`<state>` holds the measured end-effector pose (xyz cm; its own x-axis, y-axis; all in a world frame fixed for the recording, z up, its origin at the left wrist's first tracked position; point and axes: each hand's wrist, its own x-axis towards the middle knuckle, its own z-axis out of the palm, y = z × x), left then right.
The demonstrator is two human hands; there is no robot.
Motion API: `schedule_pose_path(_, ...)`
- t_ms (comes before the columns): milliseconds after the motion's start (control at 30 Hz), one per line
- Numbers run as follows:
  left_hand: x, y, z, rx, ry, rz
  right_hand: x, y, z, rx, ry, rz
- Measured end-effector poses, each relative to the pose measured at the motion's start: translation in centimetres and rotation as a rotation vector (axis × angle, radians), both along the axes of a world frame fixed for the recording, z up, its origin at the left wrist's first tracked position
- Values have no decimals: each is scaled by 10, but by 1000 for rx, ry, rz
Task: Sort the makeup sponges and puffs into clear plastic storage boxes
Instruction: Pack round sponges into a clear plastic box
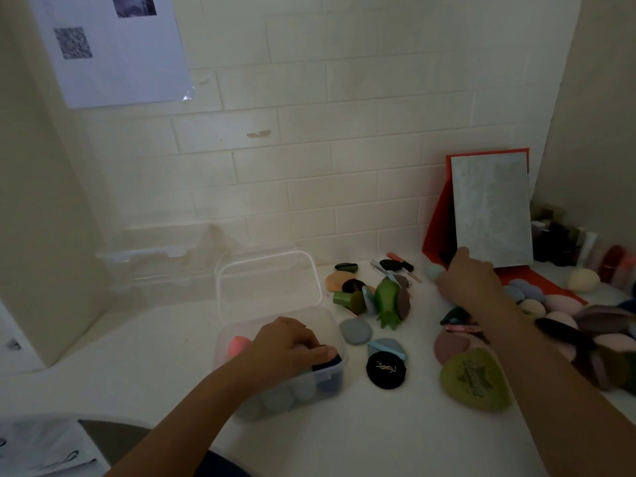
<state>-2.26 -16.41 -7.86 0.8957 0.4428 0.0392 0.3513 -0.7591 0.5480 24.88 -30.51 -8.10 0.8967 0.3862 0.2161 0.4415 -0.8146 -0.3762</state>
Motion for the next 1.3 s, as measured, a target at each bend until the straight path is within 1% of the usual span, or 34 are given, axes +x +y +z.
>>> schedule_pose_path(133,7,-1,-1,56,-15,20,7,2,-14,-41,28,-47)
schedule_pose_path(233,8,0,-4,65,-18,17,9,1,-21,-124,-12,-35)
schedule_pose_path(300,8,0,-5,68,-22,10,11,1,-25,-214,-43,5)
schedule_pose_path(367,9,0,-5,78,-17,7,14,3,-23,-264,-33,13)
schedule_pose_path(467,9,0,-6,77,-2,7,4,5,-1,-103,-52,64)
schedule_pose_path(533,9,1,-7,77,6,6,-12,8,17,35,-79,217)
schedule_pose_path(633,8,1,-7,74,31,13,-44,12,44,248,17,475)
schedule_pose_path(733,8,-2,-6,13,6,50,-73,16,57,263,127,658)
schedule_pose_path(800,5,-2,-4,25,26,66,-90,21,59,254,260,718)
schedule_pose_path(833,4,-1,-5,10,1,92,-97,24,60,239,286,724)
schedule_pose_path(867,3,1,-7,39,-20,77,-104,25,60,217,285,720)
schedule_pose_path(933,5,2,-6,62,-3,51,-115,29,58,178,248,721)
schedule_pose_path(1033,10,4,-7,49,25,46,-128,35,49,155,221,728)
schedule_pose_path(1133,12,4,-9,33,33,34,-137,43,41,218,241,734)
schedule_pose_path(1167,12,5,-10,32,30,37,-137,44,40,223,200,746)
schedule_pose_path(1233,12,5,-10,23,28,40,-133,44,38,165,51,768)
schedule_pose_path(1300,12,4,-10,9,18,32,-130,43,37,107,5,792)
